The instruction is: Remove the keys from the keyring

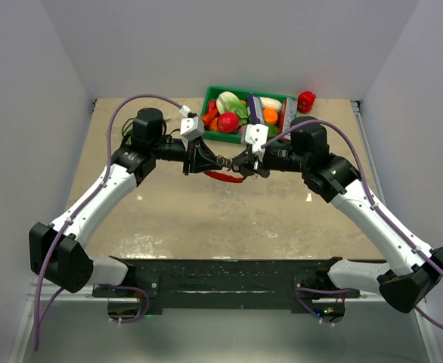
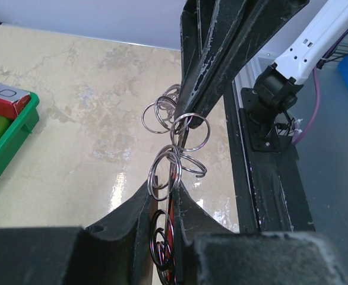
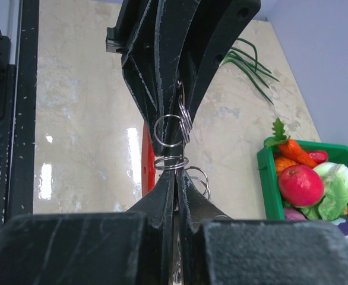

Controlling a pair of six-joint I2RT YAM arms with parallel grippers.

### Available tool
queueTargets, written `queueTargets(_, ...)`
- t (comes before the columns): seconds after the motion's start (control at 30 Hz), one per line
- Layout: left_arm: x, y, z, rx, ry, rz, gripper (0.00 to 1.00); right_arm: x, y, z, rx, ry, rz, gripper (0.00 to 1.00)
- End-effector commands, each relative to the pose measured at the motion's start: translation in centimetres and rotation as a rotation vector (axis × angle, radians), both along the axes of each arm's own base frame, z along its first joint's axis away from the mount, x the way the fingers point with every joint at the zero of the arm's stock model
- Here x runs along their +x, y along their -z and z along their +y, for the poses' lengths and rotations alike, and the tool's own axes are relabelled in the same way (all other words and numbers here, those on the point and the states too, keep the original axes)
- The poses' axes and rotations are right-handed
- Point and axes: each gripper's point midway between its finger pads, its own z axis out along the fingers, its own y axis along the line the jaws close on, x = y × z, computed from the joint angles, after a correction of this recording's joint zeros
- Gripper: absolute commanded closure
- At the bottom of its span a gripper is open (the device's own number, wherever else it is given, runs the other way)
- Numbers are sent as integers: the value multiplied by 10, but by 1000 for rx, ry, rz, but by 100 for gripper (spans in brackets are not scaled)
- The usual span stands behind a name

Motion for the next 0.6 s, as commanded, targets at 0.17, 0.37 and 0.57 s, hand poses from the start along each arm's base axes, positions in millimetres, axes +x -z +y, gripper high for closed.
queueTargets(0.17,-17,-13,1,-26,52,-24,100,17,-31,-5,63,80,-80,100)
queueTargets(0.37,-18,-14,1,-26,55,-25,100,17,-25,-11,3,75,-121,100)
queueTargets(0.57,-20,-16,1,-28,61,-26,100,22,-10,-19,-94,86,-134,100)
